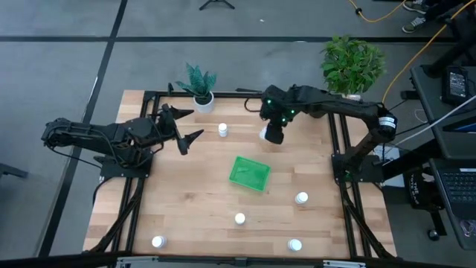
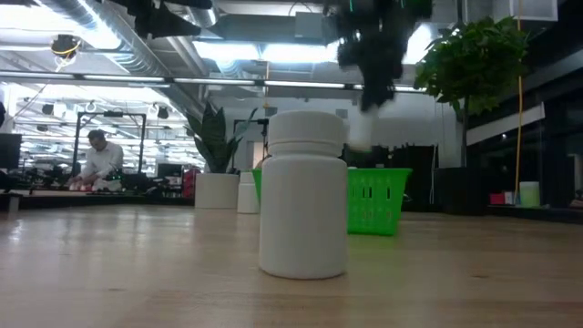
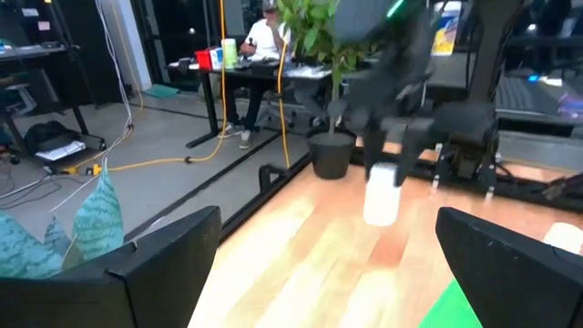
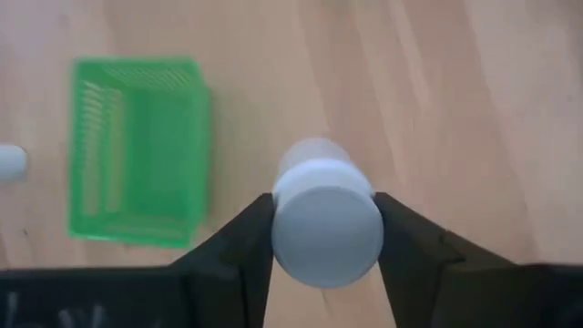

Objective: Pick and place pill bottles into a basket
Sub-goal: Put the white pill bottle into the green bin

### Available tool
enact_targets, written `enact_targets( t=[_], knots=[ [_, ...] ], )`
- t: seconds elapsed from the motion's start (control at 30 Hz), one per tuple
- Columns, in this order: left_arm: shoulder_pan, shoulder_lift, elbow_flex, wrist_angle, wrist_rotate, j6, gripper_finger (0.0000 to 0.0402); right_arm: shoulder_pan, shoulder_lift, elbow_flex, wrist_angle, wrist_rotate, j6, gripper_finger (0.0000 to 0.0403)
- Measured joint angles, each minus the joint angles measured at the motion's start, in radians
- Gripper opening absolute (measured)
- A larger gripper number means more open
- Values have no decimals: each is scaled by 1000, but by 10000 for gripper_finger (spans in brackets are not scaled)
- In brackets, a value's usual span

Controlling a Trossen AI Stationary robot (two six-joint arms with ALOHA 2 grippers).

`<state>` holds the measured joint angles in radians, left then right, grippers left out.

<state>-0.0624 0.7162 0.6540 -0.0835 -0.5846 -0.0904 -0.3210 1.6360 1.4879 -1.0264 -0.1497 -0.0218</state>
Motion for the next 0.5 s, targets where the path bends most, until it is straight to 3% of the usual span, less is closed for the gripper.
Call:
enact_targets(
  t=[0.2, 0.5],
  knots=[
    [0, 0, 0, -32, 0, 9, 400, 203, -1, 132, -37, 126, 109, 153],
    [0, 0, 0, -35, 45, 78, 400, 391, 34, 81, -32, 183, 343, 153]
  ],
)
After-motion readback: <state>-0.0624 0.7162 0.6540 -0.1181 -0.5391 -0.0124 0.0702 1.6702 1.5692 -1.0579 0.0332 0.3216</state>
